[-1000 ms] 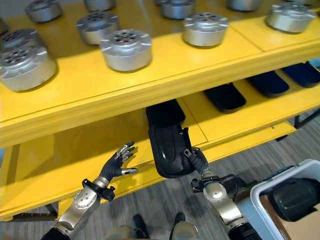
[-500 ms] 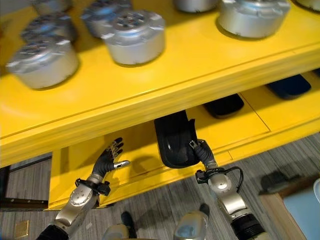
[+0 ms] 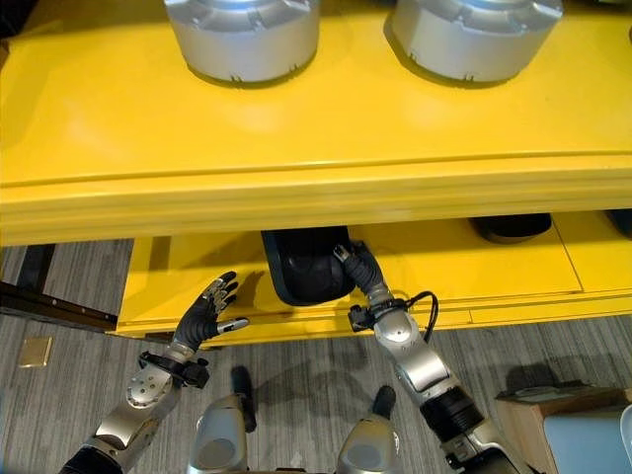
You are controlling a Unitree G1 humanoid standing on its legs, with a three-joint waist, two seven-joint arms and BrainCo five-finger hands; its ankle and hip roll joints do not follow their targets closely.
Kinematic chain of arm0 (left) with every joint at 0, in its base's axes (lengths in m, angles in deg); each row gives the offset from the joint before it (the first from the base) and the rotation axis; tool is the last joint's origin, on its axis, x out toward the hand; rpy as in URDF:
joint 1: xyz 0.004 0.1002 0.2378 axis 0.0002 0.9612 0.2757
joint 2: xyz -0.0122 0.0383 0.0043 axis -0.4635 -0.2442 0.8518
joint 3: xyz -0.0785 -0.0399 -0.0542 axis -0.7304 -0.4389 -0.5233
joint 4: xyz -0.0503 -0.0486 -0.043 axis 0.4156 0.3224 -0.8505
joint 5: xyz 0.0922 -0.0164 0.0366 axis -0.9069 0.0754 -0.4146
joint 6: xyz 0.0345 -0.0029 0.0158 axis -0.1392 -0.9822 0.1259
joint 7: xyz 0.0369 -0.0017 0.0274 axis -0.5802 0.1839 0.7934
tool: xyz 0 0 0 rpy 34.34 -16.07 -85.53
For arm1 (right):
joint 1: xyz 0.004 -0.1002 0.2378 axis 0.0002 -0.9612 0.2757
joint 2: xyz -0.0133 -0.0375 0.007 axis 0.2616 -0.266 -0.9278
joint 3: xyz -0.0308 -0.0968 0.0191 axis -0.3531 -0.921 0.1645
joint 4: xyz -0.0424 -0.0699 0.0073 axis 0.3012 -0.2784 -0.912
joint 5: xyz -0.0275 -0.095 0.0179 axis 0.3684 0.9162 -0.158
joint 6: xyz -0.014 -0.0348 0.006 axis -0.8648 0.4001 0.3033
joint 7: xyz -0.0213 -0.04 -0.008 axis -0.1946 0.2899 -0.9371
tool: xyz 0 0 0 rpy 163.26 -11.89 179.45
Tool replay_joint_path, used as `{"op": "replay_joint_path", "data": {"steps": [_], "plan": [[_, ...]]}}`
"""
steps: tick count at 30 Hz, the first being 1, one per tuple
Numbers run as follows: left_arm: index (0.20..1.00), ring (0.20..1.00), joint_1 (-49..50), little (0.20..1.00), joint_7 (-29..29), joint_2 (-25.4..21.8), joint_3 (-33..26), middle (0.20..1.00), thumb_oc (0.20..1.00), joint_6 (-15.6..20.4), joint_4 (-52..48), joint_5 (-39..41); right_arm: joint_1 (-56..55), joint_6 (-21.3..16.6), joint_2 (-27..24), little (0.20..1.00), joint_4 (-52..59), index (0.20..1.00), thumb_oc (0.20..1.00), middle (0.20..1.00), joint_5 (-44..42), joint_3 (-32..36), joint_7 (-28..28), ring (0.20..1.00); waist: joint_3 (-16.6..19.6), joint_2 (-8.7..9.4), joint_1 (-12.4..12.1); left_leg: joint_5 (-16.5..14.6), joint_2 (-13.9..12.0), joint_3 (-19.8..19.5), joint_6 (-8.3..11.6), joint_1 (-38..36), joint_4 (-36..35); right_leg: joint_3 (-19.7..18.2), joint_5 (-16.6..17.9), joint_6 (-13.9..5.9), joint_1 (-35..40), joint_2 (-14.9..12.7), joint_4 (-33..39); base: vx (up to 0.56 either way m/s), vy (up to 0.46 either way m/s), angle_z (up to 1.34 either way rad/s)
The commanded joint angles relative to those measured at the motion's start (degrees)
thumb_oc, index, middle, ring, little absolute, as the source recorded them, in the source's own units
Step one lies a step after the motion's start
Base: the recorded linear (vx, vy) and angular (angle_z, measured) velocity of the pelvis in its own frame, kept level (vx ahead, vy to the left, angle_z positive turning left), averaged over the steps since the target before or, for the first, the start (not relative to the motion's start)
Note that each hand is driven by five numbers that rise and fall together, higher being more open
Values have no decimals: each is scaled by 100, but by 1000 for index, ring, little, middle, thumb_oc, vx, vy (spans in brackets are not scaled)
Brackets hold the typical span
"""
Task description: Move parts from the plastic box to the shelf.
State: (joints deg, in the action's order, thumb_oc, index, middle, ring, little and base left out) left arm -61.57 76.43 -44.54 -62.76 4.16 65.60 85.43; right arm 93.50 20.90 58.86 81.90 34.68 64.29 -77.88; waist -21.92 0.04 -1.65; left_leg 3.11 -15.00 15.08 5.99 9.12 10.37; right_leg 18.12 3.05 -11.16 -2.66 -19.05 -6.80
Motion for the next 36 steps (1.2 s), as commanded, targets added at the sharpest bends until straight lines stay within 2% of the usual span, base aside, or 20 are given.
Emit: {"op": "replay_joint_path", "data": {"steps": [1, 3, 5, 12, 13, 15, 22, 24, 29, 32, 36], "plan": [[1000, 1000, -257, 1000, -70, -72, -75, 1000, 1000, 125, -559, 39, 389, -52, -75, 200, 221, 200, 200, 200, 177, 153, 12, 200, 5, 14, -70, -819, 108, 321, -291, -611, 438, -219, -711, 303, -136, 108, -955, 20, -70, 2], [1000, 1000, -295, 1000, -64, -70, -49, 1000, 1000, 87, -570, 78, 501, 59, -80, 200, 102, 200, 200, 200, 155, 120, 39, 200, -21, 10, -98, -813, 82, 277, -275, -582, 470, -231, -788, 336, -154, 129, -1057, -15, -68, 8], [1000, 1000, -427, 1000, -94, -95, -16, 1000, 1000, 16, -589, 136, 845, 189, -28, 200, -231, 200, 200, 200, 108, 82, -49, 200, -114, -12, -178, -658, 10, 232, -277, -426, 490, -198, -811, 452, -290, 178, -1225, -89, -91, 4], [1000, 1000, -780, 1000, -104, -104, 141, 1000, 1000, -30, -626, 248, 1914, 597, -128, 200, -1156, 200, 200, 200, 27, 292, -312, 200, -433, -121, -318, -526, -70, 96, -196, -101, 585, -166, -956, 564, -681, 195, -1695, -88, -34, 7], [1000, 1000, -817, 1000, -73, -99, 168, 1000, 1000, -21, -646, 271, 2054, 602, -181, 200, -1326, 200, 200, 200, -44, 338, -277, 200, -490, -137, -325, -623, -61, 43, -142, -91, 661, -200, -1077, 523, -724, 168, -1854, -105, 4, 13], [1000, 1000, -958, 1000, -18, -72, 220, 1000, 1000, -68, -727, 351, 2335, 694, -284, 200, -1595, 200, 200, 200, -71, 445, -184, 200, -625, -165, -318, -681, -122, 32, -142, 74, 905, -215, -1224, 579, -953, 88, -2282, -109, -2, 8], [1000, 1000, -1247, 1000, -108, -63, 378, 1000, 1000, -138, -786, 467, 2964, 820, -380, 200, -2196, 200, 200, 200, -427, 453, 25, 200, -784, -170, -358, -901, -207, -18, -195, 443, 1474, -284, -1491, 649, -1386, -74, -3046, -68, -14, -1], [1000, 1000, -1275, 1000, -152, -53, 405, 1000, 1000, -148, -795, 517, 3077, 843, -426, 200, -2291, 200, 200, 200, -466, 455, -5, 200, -785, -165, -365, -941, -217, -25, -196, 525, 1561, -303, -1538, 651, -1488, -89, -3169, -53, -15, 4], [1000, 1000, -1327, 1000, -96, -6, 560, 1000, 1000, -198, -829, 554, 3354, 1168, -576, 200, -2664, 200, 200, 200, -1025, 499, 19, 200, -787, -126, -384, -1133, -245, -64, -238, 839, 1932, -360, -1729, 698, -1844, -143, -3622, -65, -22, 0], [1000, 1000, -1356, 1000, -131, -19, 627, 1000, 1000, -222, -895, 486, 3497, 1314, -699, 200, -2974, 200, 200, 200, -1316, 516, 208, 200, -787, -120, -395, -1327, -266, -103, -290, 1073, 2260, -420, -1852, 755, -2086, -161, -3917, -108, -17, -1], [1000, 1000, -1419, 1000, -20, 31, 770, 1000, 1000, -167, -747, 470, 3636, 1287, -727, 200, -3512, 200, 200, 200, -1427, 498, 420, 200, -787, -94, -378, -1575, -345, -84, -321, 1113, 2652, -449, -1986, 801, -2133, -250, -4209, -58, -16, -5]]}}
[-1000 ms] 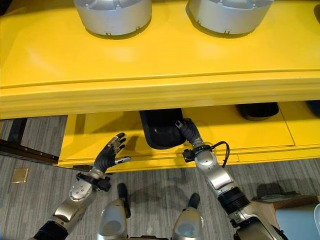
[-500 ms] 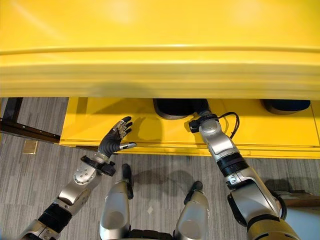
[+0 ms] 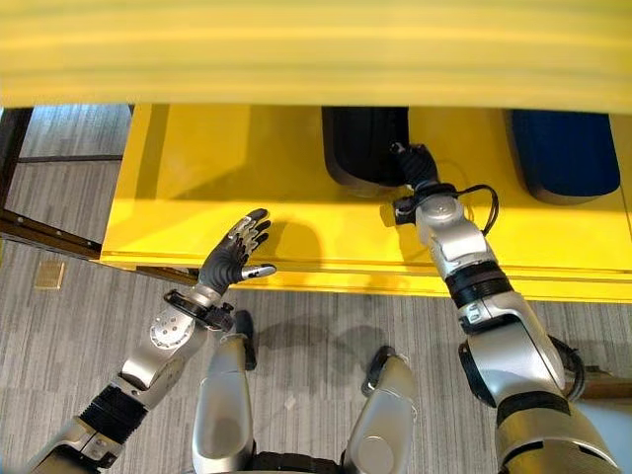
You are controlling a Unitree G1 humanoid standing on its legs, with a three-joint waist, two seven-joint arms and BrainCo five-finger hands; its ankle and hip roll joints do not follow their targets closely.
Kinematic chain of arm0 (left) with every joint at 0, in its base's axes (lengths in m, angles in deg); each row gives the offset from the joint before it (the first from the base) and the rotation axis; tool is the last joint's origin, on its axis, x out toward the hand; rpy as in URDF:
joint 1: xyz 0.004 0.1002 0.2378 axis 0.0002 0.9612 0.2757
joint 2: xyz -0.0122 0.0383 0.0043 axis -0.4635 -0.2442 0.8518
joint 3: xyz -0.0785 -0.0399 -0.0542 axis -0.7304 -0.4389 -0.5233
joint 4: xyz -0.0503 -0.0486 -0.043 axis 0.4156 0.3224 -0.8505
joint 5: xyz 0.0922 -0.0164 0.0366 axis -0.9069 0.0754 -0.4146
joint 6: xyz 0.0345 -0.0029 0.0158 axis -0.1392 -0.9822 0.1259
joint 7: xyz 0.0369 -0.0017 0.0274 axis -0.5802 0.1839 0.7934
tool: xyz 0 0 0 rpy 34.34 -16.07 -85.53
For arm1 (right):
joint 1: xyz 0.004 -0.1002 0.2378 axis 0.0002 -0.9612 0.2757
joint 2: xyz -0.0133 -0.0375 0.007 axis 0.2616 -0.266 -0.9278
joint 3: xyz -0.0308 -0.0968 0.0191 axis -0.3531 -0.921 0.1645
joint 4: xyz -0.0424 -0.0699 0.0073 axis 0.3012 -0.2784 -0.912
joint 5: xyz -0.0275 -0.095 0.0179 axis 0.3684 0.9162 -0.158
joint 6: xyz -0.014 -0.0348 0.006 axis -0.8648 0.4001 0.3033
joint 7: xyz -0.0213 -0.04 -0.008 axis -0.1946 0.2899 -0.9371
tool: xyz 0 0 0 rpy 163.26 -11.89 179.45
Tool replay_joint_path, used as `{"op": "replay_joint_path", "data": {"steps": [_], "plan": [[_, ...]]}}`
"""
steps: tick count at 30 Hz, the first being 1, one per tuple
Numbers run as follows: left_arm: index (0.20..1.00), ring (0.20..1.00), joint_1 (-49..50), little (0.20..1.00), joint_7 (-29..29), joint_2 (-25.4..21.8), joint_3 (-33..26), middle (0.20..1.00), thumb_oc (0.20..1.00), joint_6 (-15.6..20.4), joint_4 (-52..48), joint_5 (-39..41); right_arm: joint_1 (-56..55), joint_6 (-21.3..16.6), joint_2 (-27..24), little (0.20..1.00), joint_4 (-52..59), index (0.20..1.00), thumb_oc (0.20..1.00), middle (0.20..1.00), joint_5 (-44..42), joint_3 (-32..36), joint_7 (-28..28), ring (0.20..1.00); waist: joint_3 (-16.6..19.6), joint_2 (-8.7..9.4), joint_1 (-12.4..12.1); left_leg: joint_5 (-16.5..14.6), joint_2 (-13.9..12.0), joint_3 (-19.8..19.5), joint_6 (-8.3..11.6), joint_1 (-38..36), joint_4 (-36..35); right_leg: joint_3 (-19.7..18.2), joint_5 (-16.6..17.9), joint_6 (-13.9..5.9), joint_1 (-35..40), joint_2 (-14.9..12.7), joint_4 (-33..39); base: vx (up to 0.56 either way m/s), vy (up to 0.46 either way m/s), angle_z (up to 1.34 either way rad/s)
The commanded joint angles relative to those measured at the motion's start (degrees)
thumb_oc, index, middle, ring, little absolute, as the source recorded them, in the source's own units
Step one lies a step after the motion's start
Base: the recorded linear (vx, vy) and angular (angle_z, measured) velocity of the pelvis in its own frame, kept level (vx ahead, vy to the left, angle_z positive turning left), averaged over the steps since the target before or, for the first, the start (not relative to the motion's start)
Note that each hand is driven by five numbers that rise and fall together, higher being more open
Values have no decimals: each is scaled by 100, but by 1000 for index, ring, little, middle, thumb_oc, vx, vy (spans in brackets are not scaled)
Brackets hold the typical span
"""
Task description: Move parts from the plastic box to the shelf.
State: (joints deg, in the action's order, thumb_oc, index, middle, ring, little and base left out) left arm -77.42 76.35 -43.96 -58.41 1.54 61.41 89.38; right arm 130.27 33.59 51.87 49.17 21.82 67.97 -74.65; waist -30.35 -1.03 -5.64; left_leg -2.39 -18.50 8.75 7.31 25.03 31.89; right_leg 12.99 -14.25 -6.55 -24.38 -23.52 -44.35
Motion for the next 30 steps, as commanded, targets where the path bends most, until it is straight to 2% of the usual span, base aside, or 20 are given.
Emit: {"op": "replay_joint_path", "data": {"steps": [1, 7, 12, 19, 26, 30], "plan": [[1000, 1000, 62, 1000, 26, 42, 447, 1000, 1000, 124, -208, 39, 47, -20, -7, 200, -543, 200, 200, 200, -81, 110, 149, 200, 55, 33, 25, -1137, -101, 526, -446, -446, 757, 56, -326, 373, 18, 110, -648, -10, -29, -10], [1000, 1000, -141, 1000, 119, 81, 601, 1000, 1000, 27, 4, 141, 540, 132, -72, 200, -1262, 200, 200, 200, 78, 37, 101, 200, 94, 117, -35, -1318, -235, 462, -392, -422, 1125, 53, -464, 414, 33, 18, -930, 41, -58, 0], [1000, 1000, -188, 1000, 157, 75, 699, 1000, 1000, -5, 170, 155, 926, 93, -180, 200, -1663, 200, 200, 200, 472, -217, 75, 200, 157, 176, -119, -1360, -231, 368, -362, -324, 1230, 75, -532, 441, -40, 23, -1074, 64, -57, 0], [1000, 1000, -169, 1000, 184, -25, 824, 1000, 1000, 135, 227, 197, 1361, 64, -390, 200, -1909, 200, 200, 200, 1086, -686, -171, 200, 148, 180, -225, -1309, -181, 269, -344, -213, 1181, 121, -524, 427, -121, 12, -1089, 15, -23, 4], [1000, 1000, -146, 1000, 75, -113, 935, 1000, 1000, 311, 340, 258, 1732, -243, -526, 200, -2103, 200, 200, 200, 2103, -1223, -293, 200, 164, 172, -291, -1257, -127, 222, -356, -162, 1095, 187, -578, 456, -150, 73, -1122, 11, -10, 3], [1000, 1000, -144, 1000, 86, -111, 1000, 1000, 1000, 393, 377, 283, 1832, -225, -551, 200, -2064, 200, 200, 200, 2136, -1415, -301, 200, 160, 153, -297, -1221, -94, 220, -363, -172, 1014, 198, -577, 453, -139, 87, -1090, 22, 26, 2]]}}
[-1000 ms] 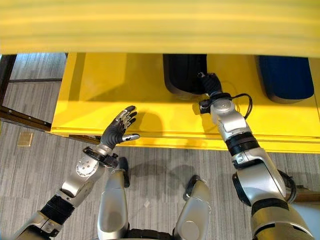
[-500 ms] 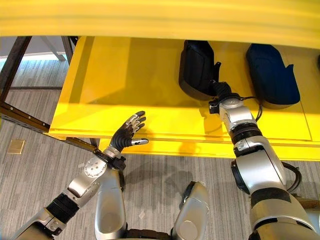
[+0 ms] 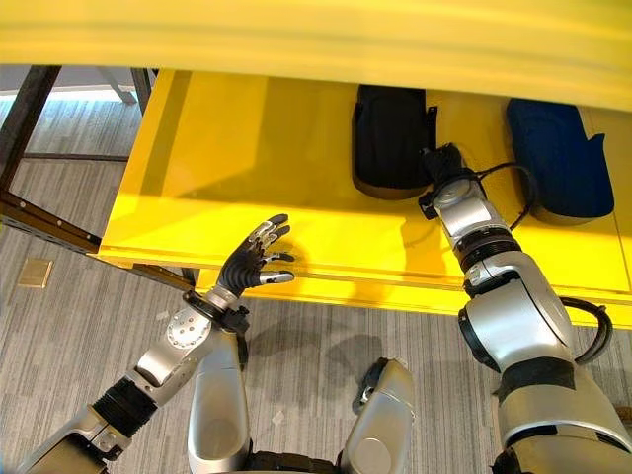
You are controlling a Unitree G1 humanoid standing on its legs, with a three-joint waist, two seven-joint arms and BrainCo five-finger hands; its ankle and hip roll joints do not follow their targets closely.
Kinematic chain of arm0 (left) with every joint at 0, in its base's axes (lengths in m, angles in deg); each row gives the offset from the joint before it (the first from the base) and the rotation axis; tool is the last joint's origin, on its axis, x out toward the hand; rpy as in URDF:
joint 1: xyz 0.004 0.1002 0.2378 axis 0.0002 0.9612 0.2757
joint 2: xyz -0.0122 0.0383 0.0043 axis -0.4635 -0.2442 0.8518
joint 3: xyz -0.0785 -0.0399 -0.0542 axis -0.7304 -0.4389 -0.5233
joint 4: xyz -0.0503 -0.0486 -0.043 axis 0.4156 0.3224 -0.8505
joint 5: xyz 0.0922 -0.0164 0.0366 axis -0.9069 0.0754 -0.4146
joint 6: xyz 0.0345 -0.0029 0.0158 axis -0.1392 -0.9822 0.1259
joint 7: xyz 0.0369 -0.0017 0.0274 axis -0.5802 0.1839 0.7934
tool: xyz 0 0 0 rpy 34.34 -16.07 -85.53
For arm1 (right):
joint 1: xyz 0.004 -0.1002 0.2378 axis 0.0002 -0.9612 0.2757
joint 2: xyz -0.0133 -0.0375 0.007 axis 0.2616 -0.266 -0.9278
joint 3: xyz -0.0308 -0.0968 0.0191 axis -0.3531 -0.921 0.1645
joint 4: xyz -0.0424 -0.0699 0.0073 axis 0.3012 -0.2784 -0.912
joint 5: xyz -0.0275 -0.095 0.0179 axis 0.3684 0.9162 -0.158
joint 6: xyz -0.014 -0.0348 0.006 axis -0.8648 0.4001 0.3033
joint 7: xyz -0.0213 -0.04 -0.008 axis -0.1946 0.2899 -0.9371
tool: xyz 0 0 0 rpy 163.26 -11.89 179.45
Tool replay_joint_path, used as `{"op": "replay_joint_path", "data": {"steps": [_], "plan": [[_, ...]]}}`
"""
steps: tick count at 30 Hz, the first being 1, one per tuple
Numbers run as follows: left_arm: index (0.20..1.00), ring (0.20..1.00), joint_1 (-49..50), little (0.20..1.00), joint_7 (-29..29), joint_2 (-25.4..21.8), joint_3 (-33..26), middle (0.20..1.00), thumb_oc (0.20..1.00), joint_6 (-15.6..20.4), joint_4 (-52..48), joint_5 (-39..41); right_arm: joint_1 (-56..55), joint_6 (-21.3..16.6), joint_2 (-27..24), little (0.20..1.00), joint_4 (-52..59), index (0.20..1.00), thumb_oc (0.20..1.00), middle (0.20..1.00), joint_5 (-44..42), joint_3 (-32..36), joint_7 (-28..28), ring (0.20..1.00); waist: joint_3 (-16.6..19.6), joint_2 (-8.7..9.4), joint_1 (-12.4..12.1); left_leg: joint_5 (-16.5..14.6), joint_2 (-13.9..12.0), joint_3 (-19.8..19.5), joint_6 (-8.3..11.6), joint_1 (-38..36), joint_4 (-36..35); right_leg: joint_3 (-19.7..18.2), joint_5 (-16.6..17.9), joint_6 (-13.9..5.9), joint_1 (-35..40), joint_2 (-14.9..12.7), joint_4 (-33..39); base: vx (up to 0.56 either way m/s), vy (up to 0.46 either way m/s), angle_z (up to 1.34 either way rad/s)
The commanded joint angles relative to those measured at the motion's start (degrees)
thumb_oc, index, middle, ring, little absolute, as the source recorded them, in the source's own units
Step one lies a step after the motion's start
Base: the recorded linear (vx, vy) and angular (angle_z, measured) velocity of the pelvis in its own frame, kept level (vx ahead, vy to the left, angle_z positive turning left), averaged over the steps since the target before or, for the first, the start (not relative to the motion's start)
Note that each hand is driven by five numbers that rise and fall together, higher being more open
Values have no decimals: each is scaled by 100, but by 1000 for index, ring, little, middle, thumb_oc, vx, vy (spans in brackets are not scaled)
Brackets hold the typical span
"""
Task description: Move parts from the plastic box to the shelf.
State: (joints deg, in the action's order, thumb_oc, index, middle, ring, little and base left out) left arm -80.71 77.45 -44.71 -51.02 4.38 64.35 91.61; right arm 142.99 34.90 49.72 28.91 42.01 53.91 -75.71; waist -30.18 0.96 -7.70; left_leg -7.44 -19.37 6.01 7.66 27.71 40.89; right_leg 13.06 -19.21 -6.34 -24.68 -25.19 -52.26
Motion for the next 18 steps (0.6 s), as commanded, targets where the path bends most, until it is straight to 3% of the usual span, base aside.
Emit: {"op": "replay_joint_path", "data": {"steps": [1, 18], "plan": [[1000, 1000, 169, 1000, -10, -46, 250, 1000, 1000, 86, 55, 74, 601, -215, -305, 200, -16, 200, 200, 200, -8, -38, -255, 200, 140, -51, -98, -705, 7, 492, -400, -438, 88, 189, -74, 427, -104, 262, -276, 13, 17, 4], [1000, 1000, 102, 1000, -27, -82, 148, 1000, 1000, 78, 49, 126, 452, 84, -69, 200, -143, 200, 200, 200, -393, 51, -510, 200, 68, -109, -85, -632, 78, 561, -412, -478, -150, 175, 23, 360, -61, 317, -49, -1, 11, 0]]}}
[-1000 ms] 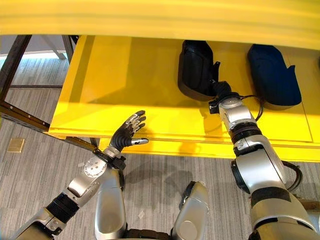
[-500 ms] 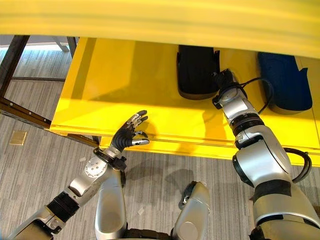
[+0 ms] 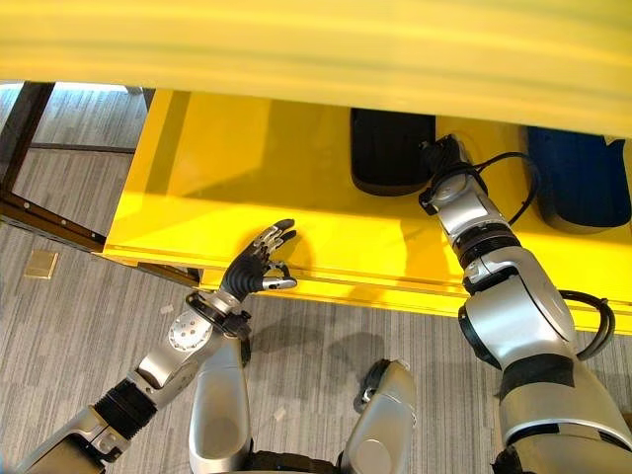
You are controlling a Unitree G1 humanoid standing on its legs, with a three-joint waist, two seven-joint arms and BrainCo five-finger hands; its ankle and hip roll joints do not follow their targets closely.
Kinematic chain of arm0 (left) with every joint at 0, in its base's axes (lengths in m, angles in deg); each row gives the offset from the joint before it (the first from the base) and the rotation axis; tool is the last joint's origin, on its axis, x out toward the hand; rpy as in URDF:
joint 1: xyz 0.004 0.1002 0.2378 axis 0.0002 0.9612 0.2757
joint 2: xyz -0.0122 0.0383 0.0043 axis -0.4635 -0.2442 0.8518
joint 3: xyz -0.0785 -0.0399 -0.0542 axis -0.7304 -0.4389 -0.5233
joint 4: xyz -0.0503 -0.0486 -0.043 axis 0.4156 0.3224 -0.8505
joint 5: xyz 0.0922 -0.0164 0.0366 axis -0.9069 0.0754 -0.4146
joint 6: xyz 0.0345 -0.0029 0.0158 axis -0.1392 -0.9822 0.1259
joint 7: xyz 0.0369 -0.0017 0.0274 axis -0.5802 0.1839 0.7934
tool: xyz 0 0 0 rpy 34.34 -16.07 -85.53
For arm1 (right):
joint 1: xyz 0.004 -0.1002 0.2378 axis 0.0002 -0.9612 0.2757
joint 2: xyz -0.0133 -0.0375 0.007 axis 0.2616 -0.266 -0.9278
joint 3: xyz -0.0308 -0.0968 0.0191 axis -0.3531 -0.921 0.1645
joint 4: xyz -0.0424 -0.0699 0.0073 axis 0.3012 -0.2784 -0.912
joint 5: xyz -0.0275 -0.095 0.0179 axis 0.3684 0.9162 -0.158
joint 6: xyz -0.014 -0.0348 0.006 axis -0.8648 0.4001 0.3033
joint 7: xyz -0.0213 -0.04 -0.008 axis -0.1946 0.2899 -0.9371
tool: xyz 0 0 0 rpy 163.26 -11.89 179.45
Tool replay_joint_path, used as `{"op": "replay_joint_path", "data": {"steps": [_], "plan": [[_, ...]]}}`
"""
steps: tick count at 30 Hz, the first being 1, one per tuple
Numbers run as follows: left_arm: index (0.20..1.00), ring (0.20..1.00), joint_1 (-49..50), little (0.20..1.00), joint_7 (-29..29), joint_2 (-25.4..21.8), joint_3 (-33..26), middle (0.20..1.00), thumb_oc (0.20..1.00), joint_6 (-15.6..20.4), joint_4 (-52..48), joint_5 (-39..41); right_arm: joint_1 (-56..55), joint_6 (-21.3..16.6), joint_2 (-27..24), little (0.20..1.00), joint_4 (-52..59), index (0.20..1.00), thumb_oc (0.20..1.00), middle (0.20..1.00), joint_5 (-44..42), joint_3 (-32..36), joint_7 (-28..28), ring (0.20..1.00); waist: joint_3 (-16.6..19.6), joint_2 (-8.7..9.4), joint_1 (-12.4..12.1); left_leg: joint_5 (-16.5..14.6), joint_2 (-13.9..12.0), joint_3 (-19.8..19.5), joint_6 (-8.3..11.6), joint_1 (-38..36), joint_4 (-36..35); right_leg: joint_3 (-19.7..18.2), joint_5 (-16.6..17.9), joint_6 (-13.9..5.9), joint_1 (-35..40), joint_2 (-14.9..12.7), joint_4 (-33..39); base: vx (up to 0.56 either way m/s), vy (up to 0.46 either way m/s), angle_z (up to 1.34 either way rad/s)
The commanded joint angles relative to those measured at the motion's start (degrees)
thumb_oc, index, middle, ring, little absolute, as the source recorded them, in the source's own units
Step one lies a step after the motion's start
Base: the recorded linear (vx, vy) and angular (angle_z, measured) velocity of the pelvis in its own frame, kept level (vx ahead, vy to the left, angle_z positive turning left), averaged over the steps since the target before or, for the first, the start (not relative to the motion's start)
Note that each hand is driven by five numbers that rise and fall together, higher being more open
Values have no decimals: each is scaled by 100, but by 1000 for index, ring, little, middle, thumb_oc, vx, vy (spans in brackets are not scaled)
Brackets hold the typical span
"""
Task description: Move parts from the plastic box to the shelf.
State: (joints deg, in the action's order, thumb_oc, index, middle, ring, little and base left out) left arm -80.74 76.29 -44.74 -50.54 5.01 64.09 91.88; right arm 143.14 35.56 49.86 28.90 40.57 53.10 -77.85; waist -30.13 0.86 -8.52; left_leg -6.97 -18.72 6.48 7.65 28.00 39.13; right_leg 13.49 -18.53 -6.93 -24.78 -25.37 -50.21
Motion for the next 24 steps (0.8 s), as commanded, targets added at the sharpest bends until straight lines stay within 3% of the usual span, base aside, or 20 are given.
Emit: {"op": "replay_joint_path", "data": {"steps": [1, 24], "plan": [[1000, 1000, 105, 1000, 88, -78, 100, 1000, 1000, 21, 77, 89, 427, 23, -80, 200, -136, 200, 200, 200, -260, 138, -301, 200, 62, -99, -1, -677, 15, 515, -411, -507, 20, 132, -43, 418, -50, 337, -249, -30, 22, 0], [1000, 1000, 183, 1000, 240, -47, -115, 1000, 1000, -21, -207, 38, -361, -94, -94, 200, 768, 200, 200, 200, -208, 469, -106, 200, 34, -202, 259, -551, -17, 777, -384, -697, -375, 9, 140, 292, 6, 368, 217, -20, 24, -3]]}}
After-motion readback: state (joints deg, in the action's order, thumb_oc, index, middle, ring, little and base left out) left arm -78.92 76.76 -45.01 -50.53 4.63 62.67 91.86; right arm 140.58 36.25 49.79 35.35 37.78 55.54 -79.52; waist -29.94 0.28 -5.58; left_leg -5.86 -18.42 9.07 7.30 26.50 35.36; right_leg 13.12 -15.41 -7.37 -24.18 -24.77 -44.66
